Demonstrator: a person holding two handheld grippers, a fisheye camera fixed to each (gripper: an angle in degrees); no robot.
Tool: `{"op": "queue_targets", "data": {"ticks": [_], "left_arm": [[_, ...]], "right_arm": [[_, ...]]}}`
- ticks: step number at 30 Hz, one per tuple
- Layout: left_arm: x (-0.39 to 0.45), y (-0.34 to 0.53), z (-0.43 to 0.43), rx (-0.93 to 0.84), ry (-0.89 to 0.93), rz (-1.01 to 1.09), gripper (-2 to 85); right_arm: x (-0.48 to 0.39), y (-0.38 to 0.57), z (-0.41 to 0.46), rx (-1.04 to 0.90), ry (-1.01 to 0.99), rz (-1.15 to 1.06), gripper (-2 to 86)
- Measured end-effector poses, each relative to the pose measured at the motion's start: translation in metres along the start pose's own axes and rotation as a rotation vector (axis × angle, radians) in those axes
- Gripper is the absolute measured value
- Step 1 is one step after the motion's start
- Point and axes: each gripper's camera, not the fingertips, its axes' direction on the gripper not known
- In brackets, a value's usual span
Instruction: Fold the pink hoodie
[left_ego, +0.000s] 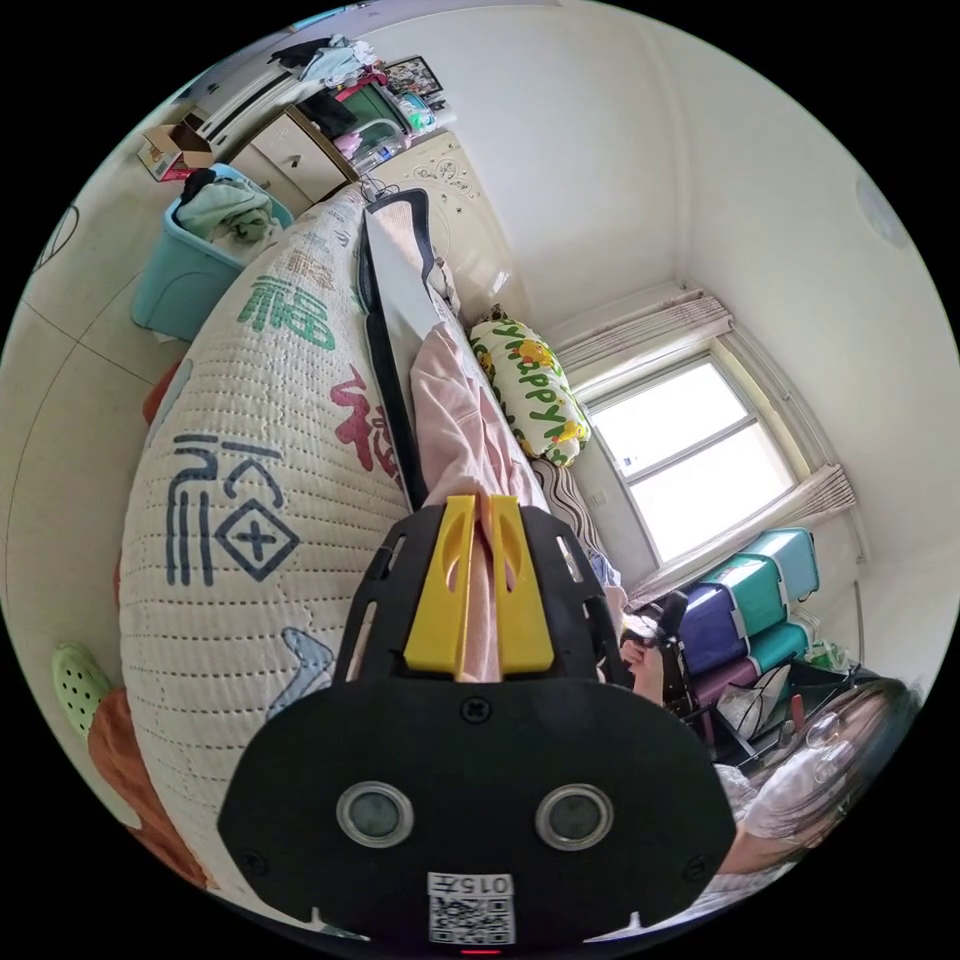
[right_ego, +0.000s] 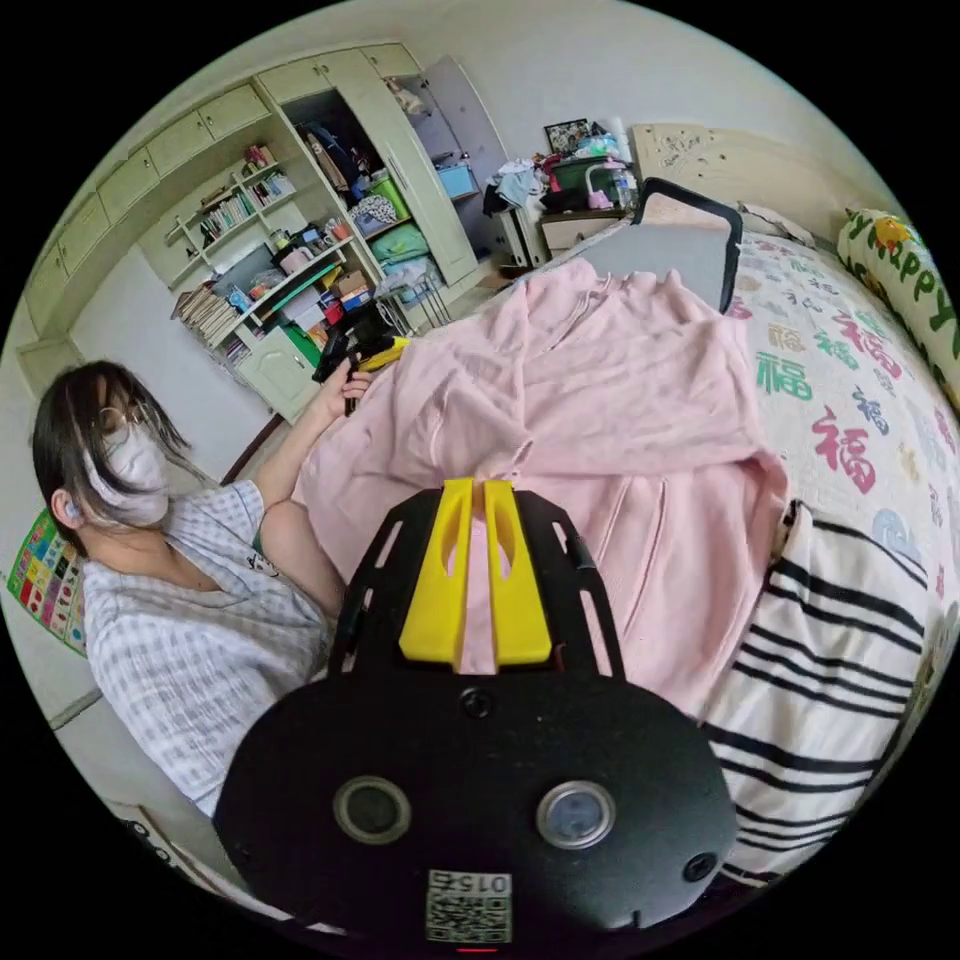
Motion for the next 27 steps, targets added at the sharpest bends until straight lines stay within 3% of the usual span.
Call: {"op": "queue_targets", "data": {"ticks": [4,11,18,24,27], "left_arm": [[-0.003,-0.002,-0.004,0.005,0.006,-0.005,0.7],[-0.007,-0.004,-0.012,0.018,0.019,-0.005,0.6],[-0.013,-0.007,-0.018,0.019,0.044,-0.019,0.4],[-0.020,-0.008,-0.021,0.020,0.074,-0.037,0.0],[-0.022,-0.007,-0.024,0.029,0.086,-0.044,-0.1]], "right_arm": [[0.001,0.047,0.002,-0.140,0.026,0.114,0.5],[-0.038,0.020,-0.049,0.099,0.246,-0.004,2.4],[-0.071,0.012,0.012,-0.069,0.254,-0.145,15.6],[-0.030,0.063,0.011,0.122,0.167,-0.037,12.5],[-0.025,0.046,0.036,0.006,0.199,-0.032,6.0]]}}
